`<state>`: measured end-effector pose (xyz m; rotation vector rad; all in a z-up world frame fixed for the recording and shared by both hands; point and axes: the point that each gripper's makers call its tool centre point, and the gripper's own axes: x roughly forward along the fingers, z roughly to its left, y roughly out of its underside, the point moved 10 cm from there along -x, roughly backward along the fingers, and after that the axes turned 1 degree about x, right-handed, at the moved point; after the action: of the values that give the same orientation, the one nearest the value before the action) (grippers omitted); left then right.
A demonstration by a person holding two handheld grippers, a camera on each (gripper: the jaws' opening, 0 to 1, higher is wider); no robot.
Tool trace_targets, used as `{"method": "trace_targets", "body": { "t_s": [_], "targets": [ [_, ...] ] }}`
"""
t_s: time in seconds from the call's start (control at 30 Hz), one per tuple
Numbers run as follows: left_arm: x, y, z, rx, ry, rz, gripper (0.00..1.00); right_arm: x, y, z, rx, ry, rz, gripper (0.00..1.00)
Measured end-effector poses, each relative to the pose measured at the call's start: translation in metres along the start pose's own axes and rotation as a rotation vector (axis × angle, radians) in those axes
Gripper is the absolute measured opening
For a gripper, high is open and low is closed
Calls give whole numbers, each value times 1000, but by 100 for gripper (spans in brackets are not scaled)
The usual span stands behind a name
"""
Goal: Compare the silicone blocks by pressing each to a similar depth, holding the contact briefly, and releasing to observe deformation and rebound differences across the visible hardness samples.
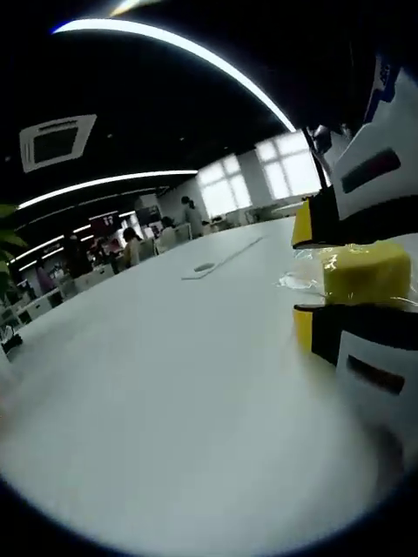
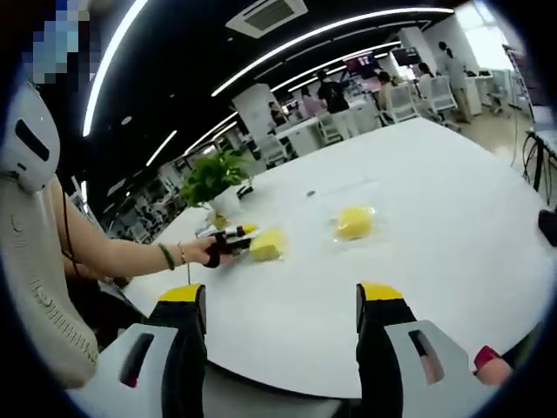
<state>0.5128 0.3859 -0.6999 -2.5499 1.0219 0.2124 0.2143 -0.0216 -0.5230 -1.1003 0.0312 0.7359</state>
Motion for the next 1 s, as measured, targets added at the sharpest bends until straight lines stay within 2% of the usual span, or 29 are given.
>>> {"method": "trace_targets", "body": {
  "t_s": [0.2, 0.3, 0.43, 0.7, 0.83, 0.9, 1.0],
  "targets": [
    [-1, 3, 2, 34, -4, -11, 9, 5, -1, -1, -1, 1, 7, 65],
    [-2, 1, 2, 59, 5, -15, 0, 7, 2, -1, -15, 7, 32, 64],
    [-3, 3, -3, 38, 9, -20, 0, 6, 4, 1, -1, 0, 20, 64],
    [-6, 2, -22, 108, 19, -7, 0, 6, 5, 3, -1, -13, 14, 64],
    [-10, 4, -37, 107, 43, -9, 0, 7, 4, 4, -11, -24, 12, 63],
    [-11, 4, -42, 93, 80, -10, 0, 8, 5, 5, -19, -34, 16, 64],
    [-13, 10, -54, 110, 96, -9, 0, 10, 5, 7, -19, -54, 7, 63]
  ]
}}
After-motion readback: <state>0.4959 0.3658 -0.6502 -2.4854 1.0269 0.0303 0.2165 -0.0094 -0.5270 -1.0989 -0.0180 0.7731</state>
